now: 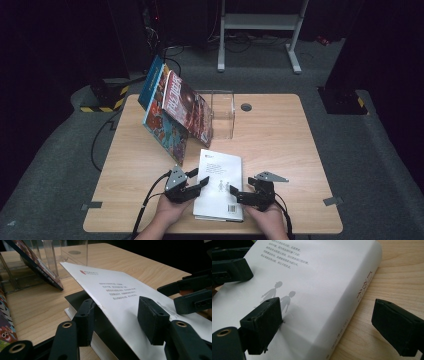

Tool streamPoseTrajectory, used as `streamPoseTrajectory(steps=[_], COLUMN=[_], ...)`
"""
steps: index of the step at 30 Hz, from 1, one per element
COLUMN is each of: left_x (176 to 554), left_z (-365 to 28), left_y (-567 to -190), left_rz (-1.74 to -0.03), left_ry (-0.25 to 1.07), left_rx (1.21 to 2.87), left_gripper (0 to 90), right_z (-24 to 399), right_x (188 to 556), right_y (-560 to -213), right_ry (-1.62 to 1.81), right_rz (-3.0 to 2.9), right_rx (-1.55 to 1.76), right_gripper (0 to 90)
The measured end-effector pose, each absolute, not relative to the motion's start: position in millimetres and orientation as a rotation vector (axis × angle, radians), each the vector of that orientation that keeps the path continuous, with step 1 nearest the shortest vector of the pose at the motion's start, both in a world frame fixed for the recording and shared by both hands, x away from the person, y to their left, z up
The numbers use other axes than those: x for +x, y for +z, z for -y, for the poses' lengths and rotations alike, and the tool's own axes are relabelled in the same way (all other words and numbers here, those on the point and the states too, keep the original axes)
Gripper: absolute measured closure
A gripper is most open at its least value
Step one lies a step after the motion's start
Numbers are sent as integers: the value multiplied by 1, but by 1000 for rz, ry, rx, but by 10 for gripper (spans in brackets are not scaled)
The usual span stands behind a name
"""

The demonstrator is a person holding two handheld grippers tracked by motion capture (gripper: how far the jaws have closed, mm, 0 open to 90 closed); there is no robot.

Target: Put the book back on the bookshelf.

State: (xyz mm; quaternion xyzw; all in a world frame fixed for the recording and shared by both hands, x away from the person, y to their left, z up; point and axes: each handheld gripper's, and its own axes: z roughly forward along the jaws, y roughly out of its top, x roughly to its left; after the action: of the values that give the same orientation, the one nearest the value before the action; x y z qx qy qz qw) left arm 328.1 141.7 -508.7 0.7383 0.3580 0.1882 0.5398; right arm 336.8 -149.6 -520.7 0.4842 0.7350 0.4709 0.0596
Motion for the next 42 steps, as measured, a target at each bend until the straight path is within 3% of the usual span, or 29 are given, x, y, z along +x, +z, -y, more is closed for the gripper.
streamPoseTrajectory(steps=[24, 27, 30, 42], left_x=[323, 324, 323, 320], left_z=[-141, -141, -141, -140], left_y=[-508, -508, -508, -506], left_rz=[-828, -827, -829, -805], left_ry=[493, 493, 492, 531], left_rx=[1756, 1755, 1751, 1762], left_gripper=[490, 490, 490, 489], right_z=[146, 146, 148, 147], right_x=[355, 353, 345, 346], right_y=[-525, -522, -515, -517], right_ry=[1515, 1503, 1472, 1487], right_rz=[-2347, -2348, -2291, -2314], right_rx=[1597, 1584, 1469, 1529], right_gripper=[81, 116, 255, 170])
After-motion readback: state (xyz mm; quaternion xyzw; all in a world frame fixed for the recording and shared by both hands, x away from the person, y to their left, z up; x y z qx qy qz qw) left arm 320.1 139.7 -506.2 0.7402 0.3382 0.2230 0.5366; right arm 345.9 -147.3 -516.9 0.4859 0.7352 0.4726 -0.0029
